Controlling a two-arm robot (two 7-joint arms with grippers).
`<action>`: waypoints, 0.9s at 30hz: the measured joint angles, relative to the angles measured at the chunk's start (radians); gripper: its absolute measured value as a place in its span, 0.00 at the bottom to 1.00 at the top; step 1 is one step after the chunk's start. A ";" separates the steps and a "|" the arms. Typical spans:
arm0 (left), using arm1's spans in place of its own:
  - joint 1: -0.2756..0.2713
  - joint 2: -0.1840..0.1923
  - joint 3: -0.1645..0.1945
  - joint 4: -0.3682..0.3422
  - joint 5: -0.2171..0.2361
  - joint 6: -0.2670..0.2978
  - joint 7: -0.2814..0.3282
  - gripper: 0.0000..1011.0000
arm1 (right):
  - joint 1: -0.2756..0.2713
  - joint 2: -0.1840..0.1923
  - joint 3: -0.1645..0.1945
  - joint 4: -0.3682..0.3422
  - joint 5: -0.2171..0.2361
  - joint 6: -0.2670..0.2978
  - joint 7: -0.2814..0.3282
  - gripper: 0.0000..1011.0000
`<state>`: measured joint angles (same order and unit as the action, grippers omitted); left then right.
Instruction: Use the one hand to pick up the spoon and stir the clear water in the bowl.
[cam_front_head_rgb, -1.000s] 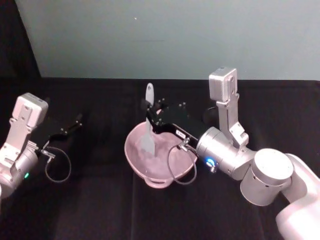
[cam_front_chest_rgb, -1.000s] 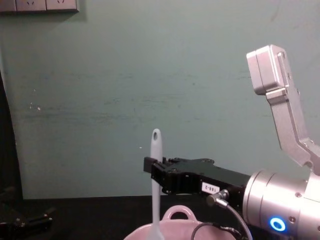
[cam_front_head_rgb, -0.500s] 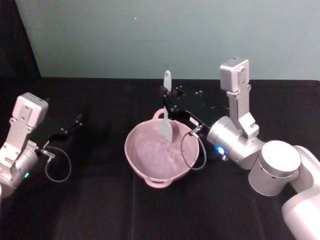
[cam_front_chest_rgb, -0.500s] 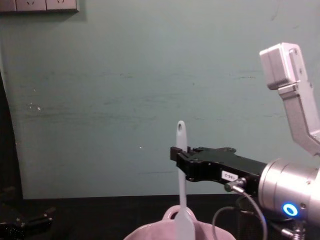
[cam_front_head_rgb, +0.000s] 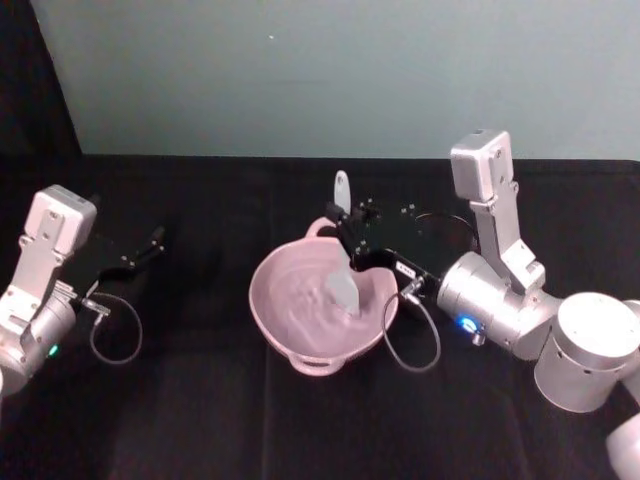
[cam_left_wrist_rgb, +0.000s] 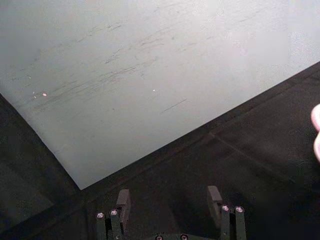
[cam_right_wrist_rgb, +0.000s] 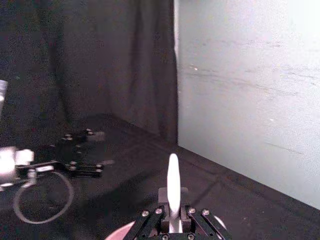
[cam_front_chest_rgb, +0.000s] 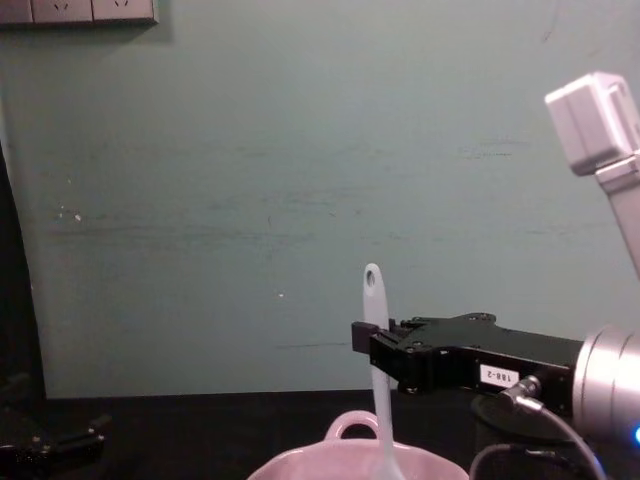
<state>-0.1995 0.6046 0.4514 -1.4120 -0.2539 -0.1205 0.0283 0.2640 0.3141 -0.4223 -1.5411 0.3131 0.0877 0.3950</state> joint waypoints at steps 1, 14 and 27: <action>0.000 0.000 0.000 0.000 0.000 0.000 0.000 1.00 | -0.012 0.006 0.000 -0.021 0.009 0.004 0.006 0.13; 0.000 0.000 0.000 0.000 0.000 0.000 0.000 1.00 | -0.045 -0.010 -0.043 -0.058 0.080 0.027 0.028 0.13; 0.000 0.000 0.000 0.000 0.000 0.000 0.000 1.00 | 0.029 -0.121 -0.057 0.109 0.013 -0.101 -0.067 0.13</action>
<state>-0.1996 0.6047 0.4514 -1.4120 -0.2539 -0.1205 0.0283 0.2928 0.1932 -0.4797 -1.4323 0.3266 -0.0131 0.3285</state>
